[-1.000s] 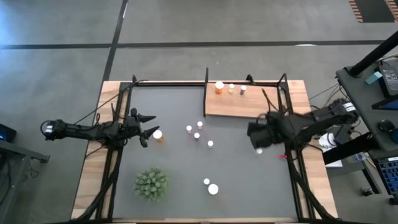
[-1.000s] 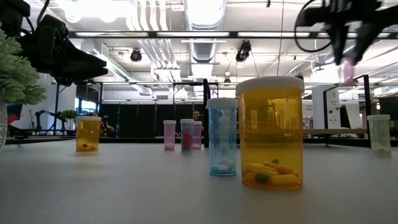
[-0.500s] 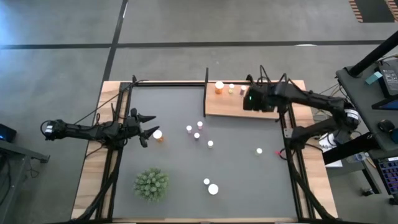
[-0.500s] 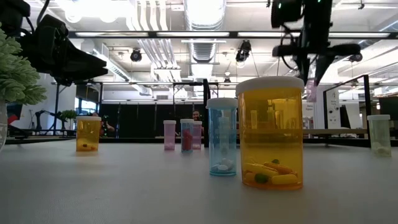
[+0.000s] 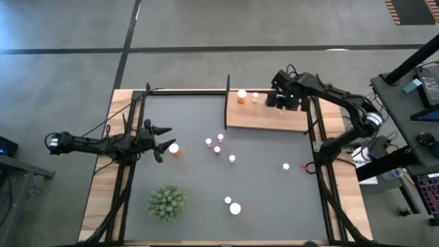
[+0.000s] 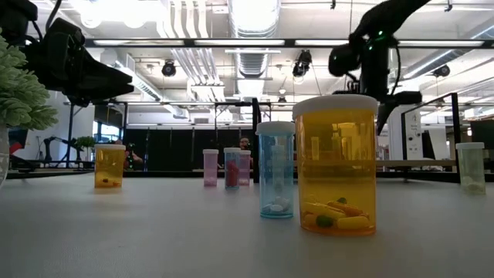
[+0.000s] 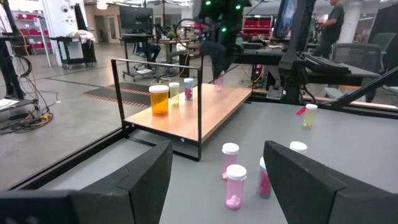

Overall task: Pick and place medicine bottles onto shelf by color
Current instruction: Put the bottom pink pill bottle on the shelf

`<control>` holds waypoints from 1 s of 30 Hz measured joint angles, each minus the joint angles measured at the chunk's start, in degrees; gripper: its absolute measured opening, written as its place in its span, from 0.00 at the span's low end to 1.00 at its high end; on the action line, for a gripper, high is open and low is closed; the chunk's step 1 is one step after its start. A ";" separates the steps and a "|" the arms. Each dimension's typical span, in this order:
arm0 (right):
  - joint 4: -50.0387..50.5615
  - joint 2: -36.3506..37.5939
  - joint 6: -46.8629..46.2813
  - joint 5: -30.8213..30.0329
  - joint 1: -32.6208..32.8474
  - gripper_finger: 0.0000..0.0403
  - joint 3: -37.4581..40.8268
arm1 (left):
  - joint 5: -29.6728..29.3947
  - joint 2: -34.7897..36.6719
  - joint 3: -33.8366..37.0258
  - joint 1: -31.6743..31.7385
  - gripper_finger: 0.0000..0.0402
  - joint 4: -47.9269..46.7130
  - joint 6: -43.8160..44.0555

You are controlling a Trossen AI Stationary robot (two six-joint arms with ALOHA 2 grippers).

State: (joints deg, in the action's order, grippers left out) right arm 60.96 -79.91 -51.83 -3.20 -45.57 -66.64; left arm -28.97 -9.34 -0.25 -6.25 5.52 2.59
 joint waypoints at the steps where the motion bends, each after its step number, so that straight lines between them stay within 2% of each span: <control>1: 0.01 -1.17 0.80 0.68 -0.74 0.27 -0.69 | 0.00 0.00 0.00 0.01 0.59 0.00 0.00; 10: -0.25 -7.40 2.89 1.98 -4.91 0.27 -5.14 | 0.00 0.00 0.00 0.01 0.59 0.00 0.00; 30: -4.95 -9.62 5.42 2.33 -8.25 0.27 -6.31 | 0.00 -0.01 0.00 0.00 0.59 0.00 0.00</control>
State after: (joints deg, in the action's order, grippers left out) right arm 56.01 -89.54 -46.41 -0.86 -53.83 -72.95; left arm -28.97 -9.35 -0.25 -6.25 5.52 2.59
